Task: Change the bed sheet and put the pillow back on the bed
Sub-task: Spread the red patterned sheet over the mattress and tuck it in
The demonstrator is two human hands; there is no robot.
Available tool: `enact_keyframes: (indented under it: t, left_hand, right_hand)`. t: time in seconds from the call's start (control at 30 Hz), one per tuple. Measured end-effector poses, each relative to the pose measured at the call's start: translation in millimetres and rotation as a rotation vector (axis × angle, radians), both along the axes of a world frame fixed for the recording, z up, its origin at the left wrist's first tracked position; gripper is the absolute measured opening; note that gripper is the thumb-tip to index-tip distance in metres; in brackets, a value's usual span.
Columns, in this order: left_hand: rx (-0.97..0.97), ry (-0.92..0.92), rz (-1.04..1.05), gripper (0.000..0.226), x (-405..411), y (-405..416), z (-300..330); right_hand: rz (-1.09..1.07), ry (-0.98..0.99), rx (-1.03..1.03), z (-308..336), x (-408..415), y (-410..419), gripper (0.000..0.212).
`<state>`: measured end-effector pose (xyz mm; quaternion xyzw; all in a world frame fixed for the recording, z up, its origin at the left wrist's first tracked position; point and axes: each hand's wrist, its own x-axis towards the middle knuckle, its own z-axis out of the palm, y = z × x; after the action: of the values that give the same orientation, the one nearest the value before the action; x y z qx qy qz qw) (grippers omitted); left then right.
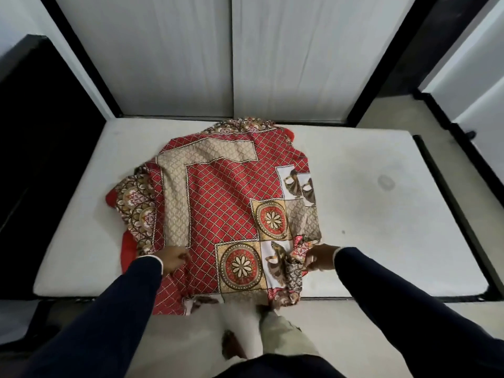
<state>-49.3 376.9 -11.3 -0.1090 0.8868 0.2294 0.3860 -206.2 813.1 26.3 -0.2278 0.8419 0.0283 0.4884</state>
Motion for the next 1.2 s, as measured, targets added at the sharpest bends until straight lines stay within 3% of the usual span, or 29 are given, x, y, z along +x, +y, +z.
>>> enact_keyframes:
  t: [0.2, 0.37, 0.5, 0.77, 0.9, 1.03, 1.13, 1.2]
  left_hand:
    - [0.060, 0.027, 0.043, 0.027, -36.3, 29.7, 8.6]
    - [0.115, 0.025, 0.252, 0.024, -44.1, 41.2, 5.1]
    - [0.164, 0.009, 0.390, 0.024, -69.8, 56.7, -14.6]
    - [0.123, -0.025, 0.004, 0.030, -174.2, 131.1, -77.6]
    - [0.148, 0.019, -0.076, 0.029, -221.8, 167.4, -96.3]
    - [0.163, 0.018, -0.117, 0.032, -247.6, 195.9, -108.0]
    - [0.189, -0.002, -0.114, 0.033, -261.5, 214.0, -109.8]
    - [0.197, -0.016, -0.139, 0.034, -271.5, 221.0, -111.6]
  right_hand:
    - [-0.122, 0.020, -0.250, -13.0, -23.4, -18.6, 0.022]
    - [-0.108, -0.015, -0.352, -28.3, -63.3, -62.9, 0.026]
    - [-0.308, 0.027, -0.385, -55.0, -112.5, -62.8, 0.024]
    - [-0.761, 0.011, -0.266, -168.7, -185.0, 10.1, 0.057]
    - [-0.940, -0.044, -0.279, -210.7, -187.6, 28.3, 0.073]
    - [-1.073, -0.069, -0.330, -244.2, -177.2, 22.8, 0.058]
    - [-1.273, -0.152, -0.407, -249.0, -171.4, 16.7, 0.077]
    - [-1.310, -0.208, -0.449, -249.7, -172.8, 15.7, 0.069]
